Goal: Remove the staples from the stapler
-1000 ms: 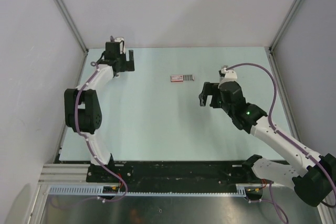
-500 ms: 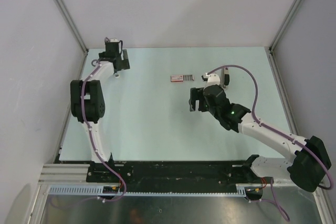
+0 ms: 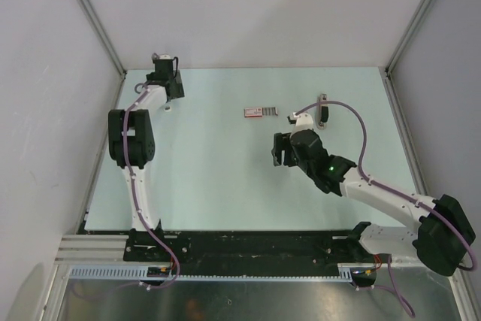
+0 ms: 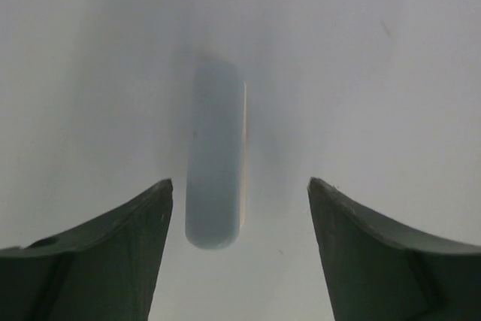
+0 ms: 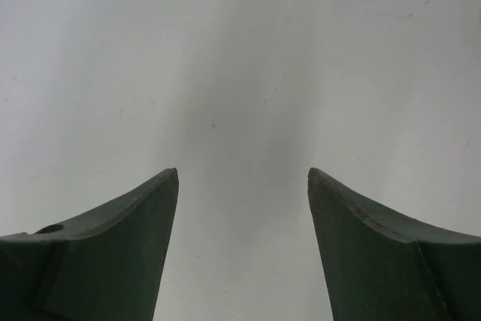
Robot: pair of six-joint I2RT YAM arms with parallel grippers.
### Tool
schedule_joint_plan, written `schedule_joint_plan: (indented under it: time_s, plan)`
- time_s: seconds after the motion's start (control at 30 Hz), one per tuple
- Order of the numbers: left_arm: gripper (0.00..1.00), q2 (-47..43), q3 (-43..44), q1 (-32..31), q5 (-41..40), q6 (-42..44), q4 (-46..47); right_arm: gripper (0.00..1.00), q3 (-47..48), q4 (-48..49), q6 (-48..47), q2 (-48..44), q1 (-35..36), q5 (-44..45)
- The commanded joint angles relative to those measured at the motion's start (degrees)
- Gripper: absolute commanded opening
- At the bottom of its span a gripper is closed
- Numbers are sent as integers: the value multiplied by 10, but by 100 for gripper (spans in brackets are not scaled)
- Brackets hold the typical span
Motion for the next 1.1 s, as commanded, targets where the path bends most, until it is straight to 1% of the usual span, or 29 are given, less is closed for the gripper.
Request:
schedule_joint_plan:
  time_s: [0.0, 0.07, 0.33, 0.53, 0.57, 0.63, 0.67, 0.73, 0.8, 0.9, 0.97, 1.03, 1.07]
  plan:
    - [72, 5, 14, 3, -9, 0, 4, 73, -15, 26, 6, -31, 4, 9]
    - [64, 0, 1, 3, -11, 0, 5, 72, -21, 28, 9, -38, 4, 9]
    - [50, -11, -38, 4, -18, -6, 5, 65, -41, 30, 16, -63, 6, 10]
    - [49, -16, -45, 6, -16, -12, 6, 64, -53, 26, 18, -74, 7, 11]
    - [50, -18, -46, 6, -16, -13, 6, 64, -54, 27, 18, -73, 8, 11]
    - [63, -22, -45, 6, -15, -15, 7, 64, -57, 31, 19, -69, 8, 10]
    - [67, -22, -44, 6, -15, -15, 7, 64, -58, 34, 19, -66, 8, 9]
    - [69, -21, -39, 6, -19, -14, 7, 64, -59, 40, 19, -59, 8, 8]
    - [70, -17, -33, 6, -24, -13, 7, 64, -59, 47, 18, -52, 8, 5]
    - [69, -10, -22, 7, -26, -13, 7, 64, -59, 55, 17, -41, 9, 0]
    - [67, -5, -15, 7, -26, -13, 7, 64, -59, 58, 14, -36, 9, -1]
    - [60, -1, -10, 7, -26, -14, 7, 63, -59, 60, 11, -32, 9, -2]
    - [54, 0, -9, 6, -26, -15, 7, 63, -59, 61, 9, -30, 10, -3]
